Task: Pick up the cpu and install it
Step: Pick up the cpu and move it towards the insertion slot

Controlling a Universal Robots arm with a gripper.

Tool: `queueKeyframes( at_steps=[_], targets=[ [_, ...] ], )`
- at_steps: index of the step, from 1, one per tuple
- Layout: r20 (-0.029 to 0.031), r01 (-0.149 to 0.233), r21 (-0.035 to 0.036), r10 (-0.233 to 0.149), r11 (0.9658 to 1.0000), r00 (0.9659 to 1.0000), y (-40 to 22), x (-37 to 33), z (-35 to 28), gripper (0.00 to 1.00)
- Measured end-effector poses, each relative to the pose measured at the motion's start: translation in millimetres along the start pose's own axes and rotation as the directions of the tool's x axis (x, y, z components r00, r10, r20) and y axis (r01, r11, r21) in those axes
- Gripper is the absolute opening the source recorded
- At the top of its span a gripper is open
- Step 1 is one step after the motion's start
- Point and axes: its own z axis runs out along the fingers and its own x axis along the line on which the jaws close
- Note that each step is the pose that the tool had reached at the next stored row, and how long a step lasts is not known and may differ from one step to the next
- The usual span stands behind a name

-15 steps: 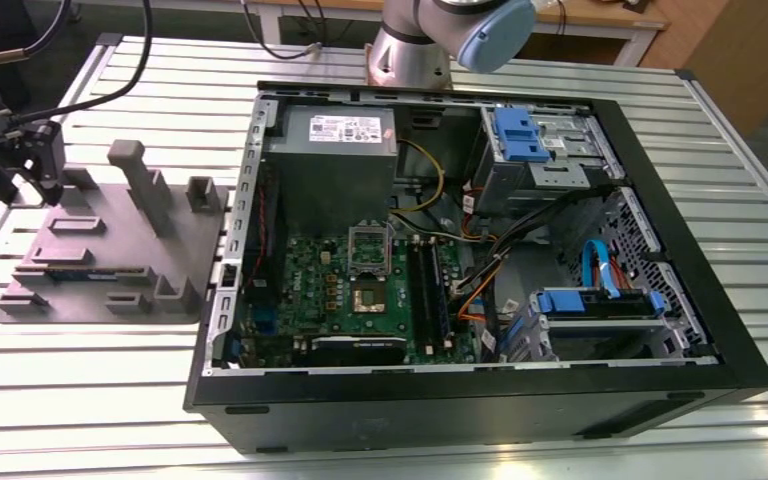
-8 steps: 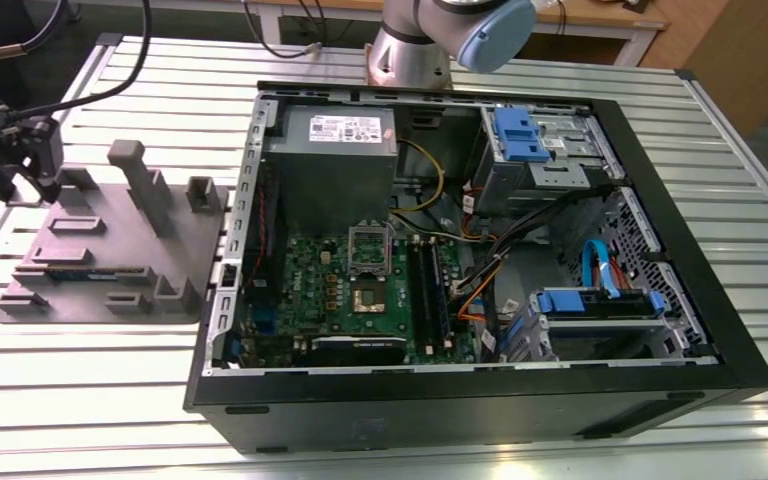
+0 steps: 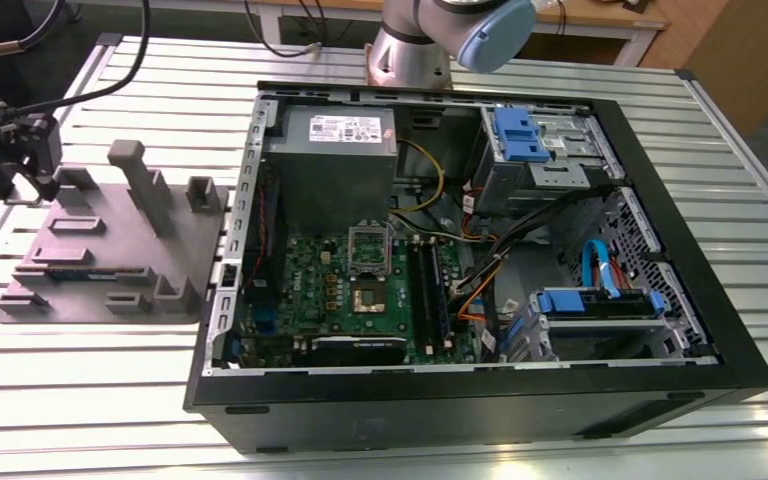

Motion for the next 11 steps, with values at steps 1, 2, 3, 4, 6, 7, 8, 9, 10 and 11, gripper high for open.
queueKeyframes(
  at_steps=[1, 2, 3, 4, 6, 7, 8, 9, 10, 11],
  targets=[
    [-0.0001, 0.000, 0.0001, 0.000, 1.0000, 1.0000, 0.0, 0.0, -0.3, 0.47],
    [-0.0002, 0.000, 0.0001, 0.000, 1.0000, 1.0000, 0.0, 0.0, -0.7, 0.47],
    [-0.0002, 0.000, 0.0001, 0.000, 1.0000, 1.0000, 0.0, 0.0, -0.9, 0.47],
    [-0.0001, 0.000, 0.0001, 0.000, 1.0000, 1.0000, 0.0, 0.0, -1.1, 0.47],
    [-0.0002, 0.000, 0.0001, 0.000, 1.0000, 1.0000, 0.1, 0.0, -1.5, 0.47],
    [-0.0002, 0.000, 0.0001, 0.000, 1.0000, 1.0000, 0.1, 0.0, -2.1, 0.47],
    [-0.0003, 0.000, 0.0001, 0.000, 1.0000, 1.0000, 0.1, 0.0, -2.5, 0.47],
    [-0.0003, 0.000, 0.0002, 0.000, 1.0000, 1.0000, 0.1, 0.0, -2.7, 0.47],
    [-0.0003, 0.000, 0.0002, 0.000, 1.0000, 1.0000, 0.1, 0.0, -2.9, 0.47],
    [-0.0003, 0.000, 0.0002, 0.000, 1.0000, 1.0000, 0.1, 0.0, -3.1, 0.47]
  ],
)
